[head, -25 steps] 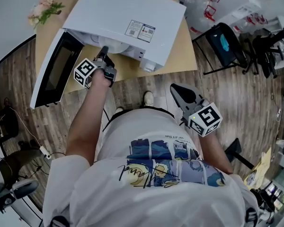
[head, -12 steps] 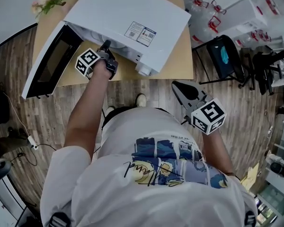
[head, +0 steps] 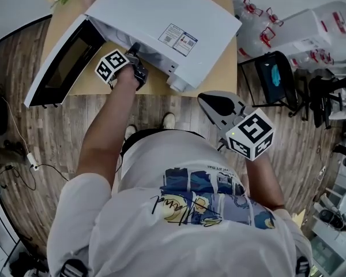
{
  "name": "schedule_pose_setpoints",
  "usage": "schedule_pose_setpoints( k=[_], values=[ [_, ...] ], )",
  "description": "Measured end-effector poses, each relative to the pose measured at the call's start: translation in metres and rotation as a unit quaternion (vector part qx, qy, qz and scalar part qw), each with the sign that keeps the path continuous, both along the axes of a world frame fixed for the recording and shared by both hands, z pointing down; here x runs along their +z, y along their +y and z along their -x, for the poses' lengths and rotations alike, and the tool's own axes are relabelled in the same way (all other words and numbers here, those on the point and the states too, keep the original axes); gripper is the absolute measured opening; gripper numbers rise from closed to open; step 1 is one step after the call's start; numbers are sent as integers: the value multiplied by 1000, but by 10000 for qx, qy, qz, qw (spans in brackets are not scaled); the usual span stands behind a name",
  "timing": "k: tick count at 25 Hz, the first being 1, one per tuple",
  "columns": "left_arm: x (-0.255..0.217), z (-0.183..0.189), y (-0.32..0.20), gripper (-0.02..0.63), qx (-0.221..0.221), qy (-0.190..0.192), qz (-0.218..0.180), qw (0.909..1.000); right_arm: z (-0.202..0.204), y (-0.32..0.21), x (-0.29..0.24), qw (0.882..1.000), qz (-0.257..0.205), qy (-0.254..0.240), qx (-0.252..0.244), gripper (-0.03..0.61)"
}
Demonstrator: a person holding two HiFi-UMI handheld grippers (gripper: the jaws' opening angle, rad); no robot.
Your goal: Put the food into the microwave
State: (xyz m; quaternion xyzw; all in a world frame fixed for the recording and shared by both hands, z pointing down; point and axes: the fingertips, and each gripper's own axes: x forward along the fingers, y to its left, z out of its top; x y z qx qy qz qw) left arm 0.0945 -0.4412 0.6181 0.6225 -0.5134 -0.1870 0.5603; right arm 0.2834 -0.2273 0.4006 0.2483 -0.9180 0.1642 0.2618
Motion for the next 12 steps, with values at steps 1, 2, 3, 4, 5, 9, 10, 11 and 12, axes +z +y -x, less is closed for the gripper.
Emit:
schedule_pose_setpoints(
  k=[1,2,3,4,5,9,10,11,12],
  values=[
    [0,1,0,33,11,-178,15,9998,3,2,1,10000,27,-16,-37,8],
    [1,2,1,38,33,-376,25,9993,4,4,3,10000,60,-33,-60,8],
    [1,2,1,42,68,-590,28,9982,5,6,4,9999,90,-43,-71,8],
    [1,3,1,47,110,-818,27,9966,6,7,6,9999,115,-43,-73,9],
    [0,5,1,53,152,-1059,25,9943,6,8,8,9999,134,-37,-65,9],
    [-2,11,0,75,289,-2069,44,9779,1,6,14,9998,172,10,31,9],
    [-2,12,-1,80,319,-2320,52,9722,0,6,15,9998,172,14,51,8],
    [-3,14,-2,85,351,-2557,58,9661,0,5,14,9998,168,13,67,8],
    [-4,15,-2,91,383,-2774,60,9600,1,5,13,9998,160,10,82,9]
  ],
)
